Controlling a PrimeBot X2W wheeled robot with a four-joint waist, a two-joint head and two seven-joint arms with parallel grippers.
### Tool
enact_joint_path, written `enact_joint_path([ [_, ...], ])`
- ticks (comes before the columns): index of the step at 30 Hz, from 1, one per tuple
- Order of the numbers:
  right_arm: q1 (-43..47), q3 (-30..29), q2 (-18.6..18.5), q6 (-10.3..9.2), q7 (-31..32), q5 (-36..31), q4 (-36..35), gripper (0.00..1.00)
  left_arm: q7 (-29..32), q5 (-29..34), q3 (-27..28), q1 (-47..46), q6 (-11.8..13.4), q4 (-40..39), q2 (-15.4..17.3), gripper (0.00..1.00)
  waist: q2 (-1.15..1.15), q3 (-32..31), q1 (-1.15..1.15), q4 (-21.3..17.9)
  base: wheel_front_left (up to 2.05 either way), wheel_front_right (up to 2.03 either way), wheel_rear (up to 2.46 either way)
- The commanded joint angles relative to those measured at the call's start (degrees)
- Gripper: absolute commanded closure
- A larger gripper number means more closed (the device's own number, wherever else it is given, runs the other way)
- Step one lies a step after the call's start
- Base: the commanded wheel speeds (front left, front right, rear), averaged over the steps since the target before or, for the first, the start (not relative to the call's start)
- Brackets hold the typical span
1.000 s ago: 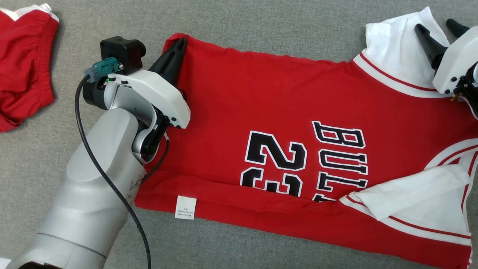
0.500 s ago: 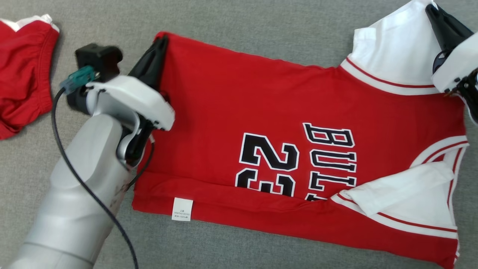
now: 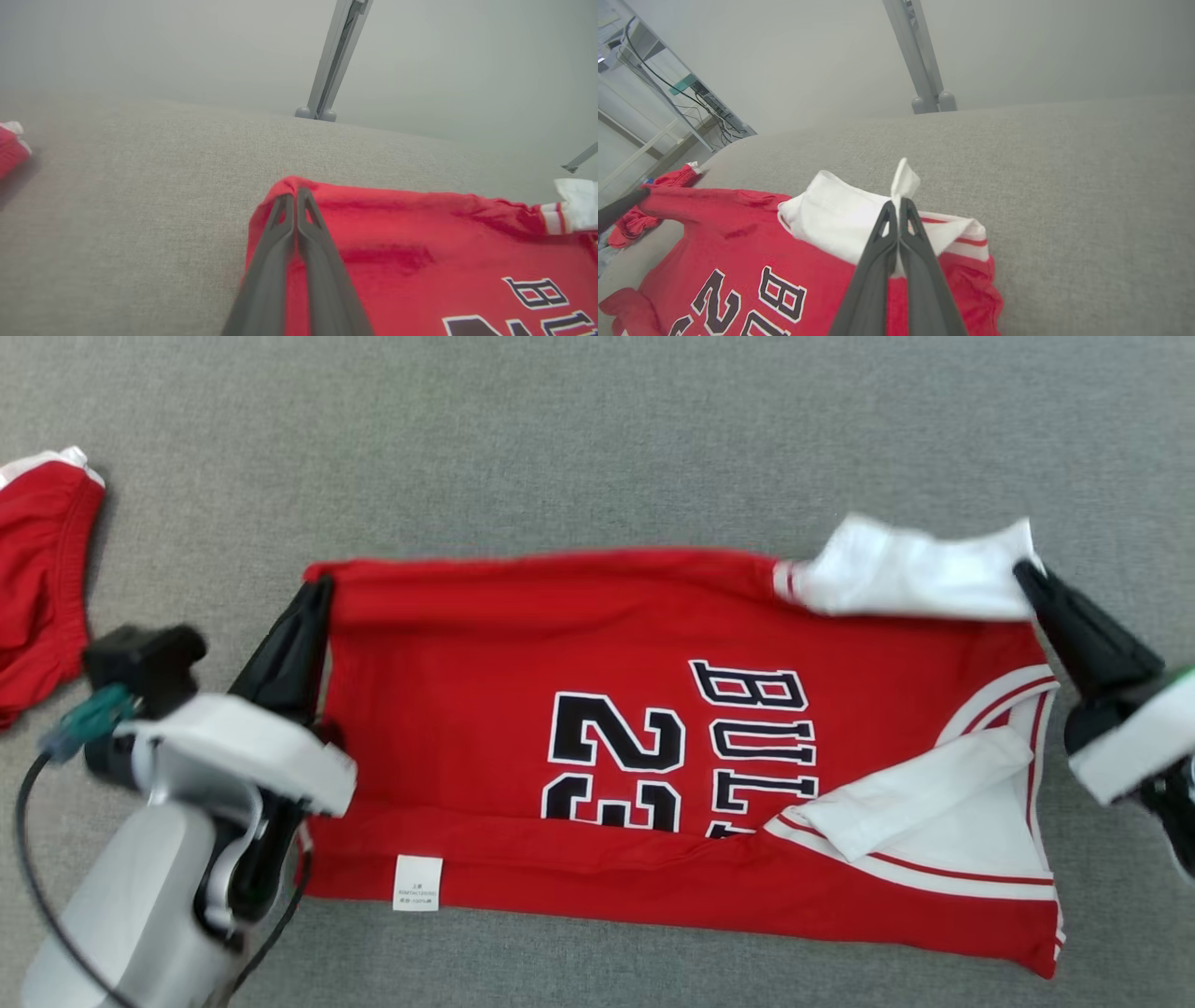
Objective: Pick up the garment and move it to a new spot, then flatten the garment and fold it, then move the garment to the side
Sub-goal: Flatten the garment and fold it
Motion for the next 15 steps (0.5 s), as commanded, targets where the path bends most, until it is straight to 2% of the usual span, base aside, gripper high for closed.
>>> enact_joint_path([
  [1, 1.27, -0.43, -0.30, 0.04, -0.34, 0.60, -0.81, 1.00, 0.25, -0.60, 0.53, 1.44, 0.63, -1.09, 0.57, 1.00, 0.00, -0.53, 0.00, -0.57, 0.00, 0.00, 0.00],
  [8, 13.52, -3.66, 1.06, 0.04, 0.26, 2.19, -8.34, 1.00, 2.79, -4.33, 4.48, 13.16, 5.71, -13.42, 4.11, 1.00, 0.00, -2.26, 0.00, -1.80, 0.00, 0.00, 0.00],
  [15, 21.99, -5.57, 4.98, 0.04, 2.29, 1.50, -10.72, 1.00, 4.84, -6.66, 5.59, 19.61, 8.39, -16.34, 4.85, 1.00, 0.00, -3.26, 0.00, -3.03, 0.00, 0.00, 0.00],
])
